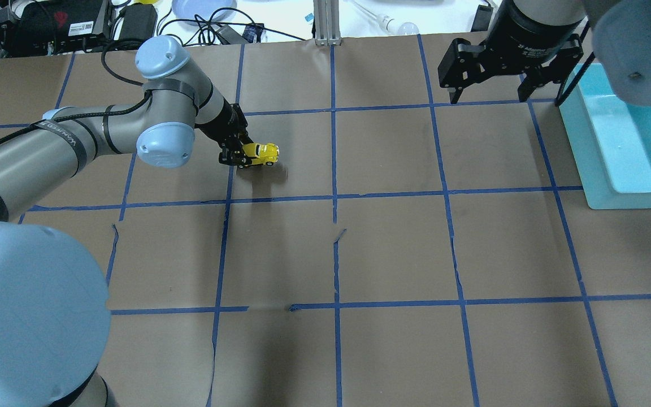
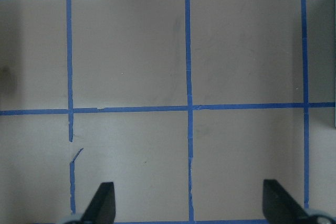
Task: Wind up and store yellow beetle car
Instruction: 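Push the held car along the table away from the robot with the left gripper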
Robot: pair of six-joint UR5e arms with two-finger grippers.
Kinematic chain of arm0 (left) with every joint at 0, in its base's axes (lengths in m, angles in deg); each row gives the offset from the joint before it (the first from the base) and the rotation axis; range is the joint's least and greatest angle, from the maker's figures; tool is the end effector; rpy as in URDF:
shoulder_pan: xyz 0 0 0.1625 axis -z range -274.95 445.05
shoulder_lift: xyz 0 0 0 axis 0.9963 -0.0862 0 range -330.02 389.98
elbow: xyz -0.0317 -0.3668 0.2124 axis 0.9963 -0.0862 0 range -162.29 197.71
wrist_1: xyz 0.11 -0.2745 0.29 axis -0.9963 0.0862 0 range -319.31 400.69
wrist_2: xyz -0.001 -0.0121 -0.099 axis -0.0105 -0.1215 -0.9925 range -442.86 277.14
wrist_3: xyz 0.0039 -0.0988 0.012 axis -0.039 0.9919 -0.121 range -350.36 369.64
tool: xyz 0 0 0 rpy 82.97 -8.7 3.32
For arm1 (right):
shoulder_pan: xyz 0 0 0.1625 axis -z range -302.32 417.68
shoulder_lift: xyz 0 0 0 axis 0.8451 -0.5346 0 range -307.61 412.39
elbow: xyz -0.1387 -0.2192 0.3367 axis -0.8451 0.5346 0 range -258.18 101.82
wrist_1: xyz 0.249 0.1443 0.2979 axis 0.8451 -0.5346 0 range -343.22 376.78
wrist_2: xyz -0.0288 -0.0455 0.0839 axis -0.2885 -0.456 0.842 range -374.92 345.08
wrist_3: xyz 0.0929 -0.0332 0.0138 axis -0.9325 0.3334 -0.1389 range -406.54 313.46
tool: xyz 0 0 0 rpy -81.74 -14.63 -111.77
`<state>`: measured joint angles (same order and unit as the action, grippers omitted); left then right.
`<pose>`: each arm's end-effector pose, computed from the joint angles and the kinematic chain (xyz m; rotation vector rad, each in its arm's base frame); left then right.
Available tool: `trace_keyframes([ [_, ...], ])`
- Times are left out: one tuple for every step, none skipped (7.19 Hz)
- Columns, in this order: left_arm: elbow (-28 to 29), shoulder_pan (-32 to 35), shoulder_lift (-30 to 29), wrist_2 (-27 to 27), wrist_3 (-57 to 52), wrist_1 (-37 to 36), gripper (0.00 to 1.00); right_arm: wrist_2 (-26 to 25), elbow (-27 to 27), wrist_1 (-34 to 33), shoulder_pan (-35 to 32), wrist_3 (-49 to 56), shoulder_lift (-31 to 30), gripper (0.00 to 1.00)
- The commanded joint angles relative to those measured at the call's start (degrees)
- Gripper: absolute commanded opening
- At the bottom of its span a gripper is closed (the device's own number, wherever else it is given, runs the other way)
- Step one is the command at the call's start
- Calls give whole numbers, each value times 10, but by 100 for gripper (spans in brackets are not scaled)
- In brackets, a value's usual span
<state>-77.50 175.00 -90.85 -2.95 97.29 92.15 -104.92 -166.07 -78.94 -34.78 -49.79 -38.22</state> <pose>-0.1502 -0.6391 0.2032 2.0614 -2.1539 -0.1353 0.1546 -0.4942 0.5221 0.0214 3.1257 -0.2304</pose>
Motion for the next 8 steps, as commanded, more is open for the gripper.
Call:
trace_keyframes([
  [1, 1, -6, 24, -8, 7, 0, 0, 0, 0, 0, 0, 0, 100],
  [2, 1, -7, 26, -8, 7, 0, 0, 0, 0, 0, 0, 0, 100],
  [3, 1, -7, 26, -9, 5, 0, 1, 0, 0, 0, 0, 0, 100],
  [4, 0, -7, 28, -17, 5, 0, 1, 0, 0, 0, 0, 0, 100],
  [4, -6, -5, 36, -20, 4, 0, 1, 0, 0, 0, 0, 1, 100],
  [5, -6, -6, 37, -21, 4, 0, 4, 0, -1, 0, 0, 1, 100],
  [5, -6, -8, 37, -21, 4, 0, 4, 0, 0, 0, 0, 1, 100],
  [5, -10, -8, 38, -26, 4, 0, 4, 0, 0, 0, 0, 1, 100],
])
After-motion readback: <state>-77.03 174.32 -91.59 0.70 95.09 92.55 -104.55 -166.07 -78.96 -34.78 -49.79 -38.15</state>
